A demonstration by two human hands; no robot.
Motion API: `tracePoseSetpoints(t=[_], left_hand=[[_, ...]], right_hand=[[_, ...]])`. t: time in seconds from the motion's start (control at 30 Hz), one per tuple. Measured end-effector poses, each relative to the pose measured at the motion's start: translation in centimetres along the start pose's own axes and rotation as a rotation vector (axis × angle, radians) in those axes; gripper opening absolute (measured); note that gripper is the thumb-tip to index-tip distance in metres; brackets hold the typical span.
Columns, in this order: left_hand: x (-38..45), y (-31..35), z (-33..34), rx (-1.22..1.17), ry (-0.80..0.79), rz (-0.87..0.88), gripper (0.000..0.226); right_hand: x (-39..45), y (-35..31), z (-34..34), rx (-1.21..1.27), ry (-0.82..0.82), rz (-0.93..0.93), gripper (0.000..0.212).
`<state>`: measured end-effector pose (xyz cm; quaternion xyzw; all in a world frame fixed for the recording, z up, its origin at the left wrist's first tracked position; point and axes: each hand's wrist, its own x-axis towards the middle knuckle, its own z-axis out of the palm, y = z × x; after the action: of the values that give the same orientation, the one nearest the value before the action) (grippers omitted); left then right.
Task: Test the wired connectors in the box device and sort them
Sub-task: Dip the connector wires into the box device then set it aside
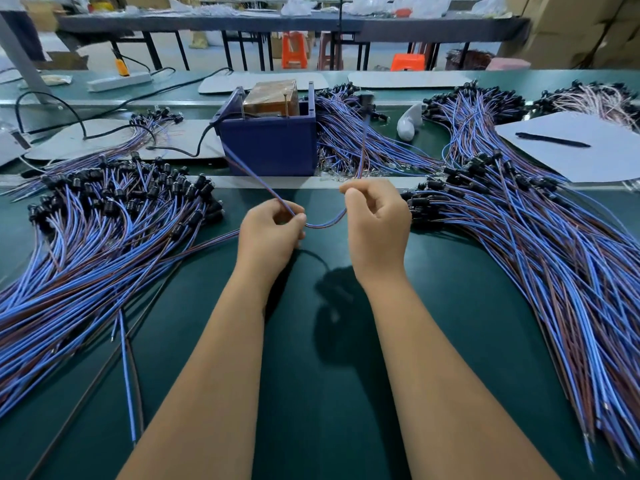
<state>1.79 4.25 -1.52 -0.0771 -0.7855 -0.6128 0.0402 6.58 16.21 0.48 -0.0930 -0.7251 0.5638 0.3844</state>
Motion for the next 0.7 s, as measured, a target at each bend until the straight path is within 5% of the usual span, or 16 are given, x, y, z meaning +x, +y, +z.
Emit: tracePoseSetpoints(t=[0.23, 0.4, 0.7], left_hand=[[-1.0, 0.5, 1.1, 0.270, -0.210, 0.138, 0.027], [-2.3, 1.0, 1.8, 0.229, -0.350, 0.216, 0.018], [-7.4, 3.4, 7.1, 0.421, -0.650, 0.651, 0.026]], right_hand=[[1.5, 2.6, -0.8, -0.105, 0.132, 0.161, 0.027], [1.7, 3.6, -2.0, -0.103, 0.174, 0.304, 0.028], [4.3, 2.0, -8.6, -0.387, -0.061, 0.082, 0.025]])
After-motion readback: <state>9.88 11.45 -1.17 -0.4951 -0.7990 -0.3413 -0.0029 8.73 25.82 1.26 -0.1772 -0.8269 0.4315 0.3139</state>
